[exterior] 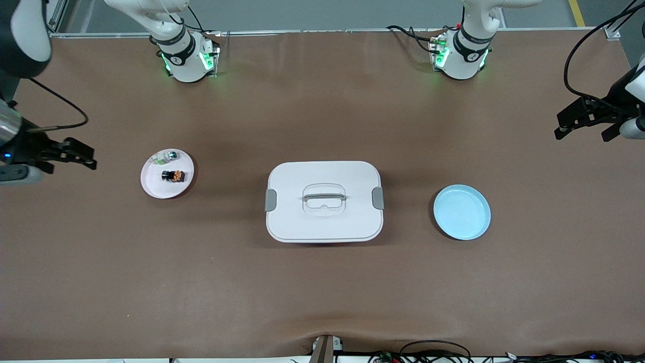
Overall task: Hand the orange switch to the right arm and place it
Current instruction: 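Open the right gripper and raise it away from the plate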
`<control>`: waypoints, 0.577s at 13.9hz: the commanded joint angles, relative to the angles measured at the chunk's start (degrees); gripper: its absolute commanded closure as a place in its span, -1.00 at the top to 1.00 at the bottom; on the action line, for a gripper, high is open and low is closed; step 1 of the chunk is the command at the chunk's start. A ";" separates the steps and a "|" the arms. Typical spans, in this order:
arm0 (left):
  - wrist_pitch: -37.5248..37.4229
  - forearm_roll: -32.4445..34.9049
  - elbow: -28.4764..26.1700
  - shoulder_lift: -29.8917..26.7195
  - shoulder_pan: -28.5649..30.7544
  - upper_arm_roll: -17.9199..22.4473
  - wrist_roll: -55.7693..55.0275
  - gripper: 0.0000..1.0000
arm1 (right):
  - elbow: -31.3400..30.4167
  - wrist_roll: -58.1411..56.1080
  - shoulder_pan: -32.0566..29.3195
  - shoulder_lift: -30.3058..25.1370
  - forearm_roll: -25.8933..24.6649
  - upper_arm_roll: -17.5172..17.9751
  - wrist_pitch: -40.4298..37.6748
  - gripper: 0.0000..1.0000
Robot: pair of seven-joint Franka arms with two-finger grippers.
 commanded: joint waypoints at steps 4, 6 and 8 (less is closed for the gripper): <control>-1.21 0.56 1.53 0.64 0.47 -0.39 -0.22 1.00 | 7.23 1.45 -0.84 1.15 -1.20 0.85 -1.80 1.00; -1.12 0.56 1.52 0.64 0.47 -0.39 -0.31 1.00 | 7.33 1.45 -0.84 1.15 -1.11 0.85 -1.97 1.00; -1.21 0.56 1.61 0.64 0.39 -0.39 -0.75 1.00 | 7.41 1.54 -1.01 1.06 -1.11 0.76 -4.51 1.00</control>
